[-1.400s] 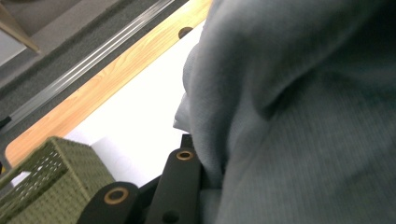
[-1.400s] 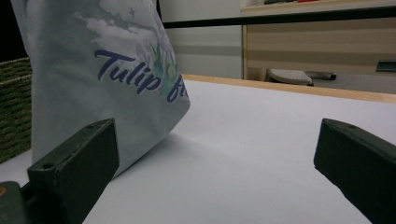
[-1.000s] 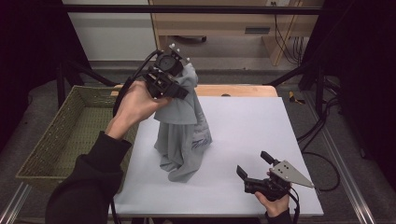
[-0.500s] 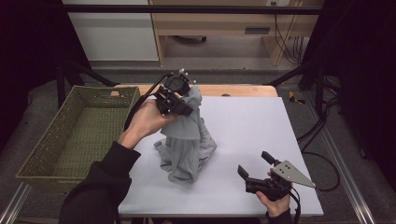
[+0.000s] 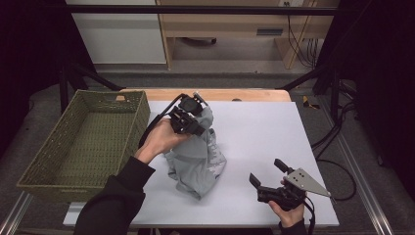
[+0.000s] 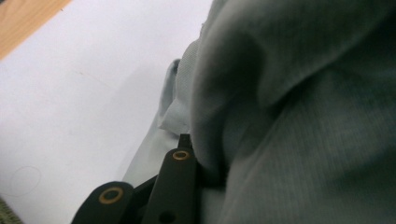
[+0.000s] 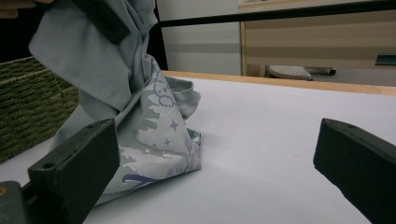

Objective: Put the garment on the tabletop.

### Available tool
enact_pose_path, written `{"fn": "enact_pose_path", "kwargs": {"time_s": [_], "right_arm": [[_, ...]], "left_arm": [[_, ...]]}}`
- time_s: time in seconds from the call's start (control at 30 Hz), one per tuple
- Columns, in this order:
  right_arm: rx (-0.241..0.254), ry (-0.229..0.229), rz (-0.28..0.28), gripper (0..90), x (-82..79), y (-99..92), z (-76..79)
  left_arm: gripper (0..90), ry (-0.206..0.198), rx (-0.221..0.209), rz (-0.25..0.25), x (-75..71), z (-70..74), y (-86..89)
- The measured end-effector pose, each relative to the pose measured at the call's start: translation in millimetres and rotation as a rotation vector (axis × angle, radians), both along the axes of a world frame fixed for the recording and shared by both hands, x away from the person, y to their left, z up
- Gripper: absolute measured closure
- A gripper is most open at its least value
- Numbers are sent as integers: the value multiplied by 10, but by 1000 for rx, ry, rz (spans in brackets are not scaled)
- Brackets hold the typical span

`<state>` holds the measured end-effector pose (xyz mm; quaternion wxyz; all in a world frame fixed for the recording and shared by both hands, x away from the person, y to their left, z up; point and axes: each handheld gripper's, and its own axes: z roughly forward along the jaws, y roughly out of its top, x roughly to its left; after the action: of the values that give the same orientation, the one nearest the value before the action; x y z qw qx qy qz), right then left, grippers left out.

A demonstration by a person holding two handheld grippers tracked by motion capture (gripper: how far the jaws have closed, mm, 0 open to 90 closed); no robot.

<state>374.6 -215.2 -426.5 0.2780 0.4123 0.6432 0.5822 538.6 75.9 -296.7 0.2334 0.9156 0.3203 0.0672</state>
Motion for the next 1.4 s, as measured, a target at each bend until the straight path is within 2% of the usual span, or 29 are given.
{"fn": "enact_pose_path", "kwargs": {"time_s": [0.1, 0.13, 0.2, 0.37, 0.43, 0.5, 0.6, 0.67, 0.77, 0.9, 0.93, 0.97, 1.0, 1.1, 1.17, 1.27, 1.4], "right_arm": [[-10, -2, 1, 4, 6, -4, -6], [9, 16, -3, 4, -3, 7, 0], [5, 16, -4, 5, -5, 1, 3], [9, 14, -4, 5, 2, 4, -3], [4, 16, -4, 5, 1, 4, -4], [3, 13, -4, 4, 3, 4, -4], [3, 15, -2, 4, 3, 4, -6], [18, 29, -1, 3, -4, 14, 0], [8, 25, -2, 3, 5, 10, -6], [4, 28, -6, 2, 7, 9, -8], [10, 29, -4, 2, 5, 11, -6], [22, 24, -1, 2, 6, 14, -4], [23, 24, -1, 2, 7, 13, -4], [8, 25, 1, 2, 7, 4, -8], [8, 26, 2, 2, 6, 5, -7], [13, 25, 0, 2, 8, 9, -6], [13, 30, -2, 2, 7, 14, -6]], "left_arm": [[778, 1, -10, 3, -8, -94, -15], [777, 4, -11, 2, -11, -127, -19], [772, 6, -6, -3, -11, -166, -21], [753, 30, -6, -24, -10, -355, -37], [663, 36, -14, -29, -5, -373, -37], [515, 42, -10, -34, -3, -387, -42], [348, 25, -1, -34, -7, -386, -41], [242, -6, 6, -39, -30, -374, -40], [131, -5, -11, -29, -42, -355, -40], [36, -1, -27, -22, -49, -340, -42], [36, -13, -23, -20, -56, -333, -43], [0, -22, -34, -19, -70, -315, -38], [0, -33, -42, -17, -79, -303, -34], [0, -57, -87, -1, -105, -269, -22], [0, -63, -100, -7, -115, -251, -14], [0, -89, -159, -25, -167, -194, -3], [0, -96, -177, -46, -208, -145, 8]]}}
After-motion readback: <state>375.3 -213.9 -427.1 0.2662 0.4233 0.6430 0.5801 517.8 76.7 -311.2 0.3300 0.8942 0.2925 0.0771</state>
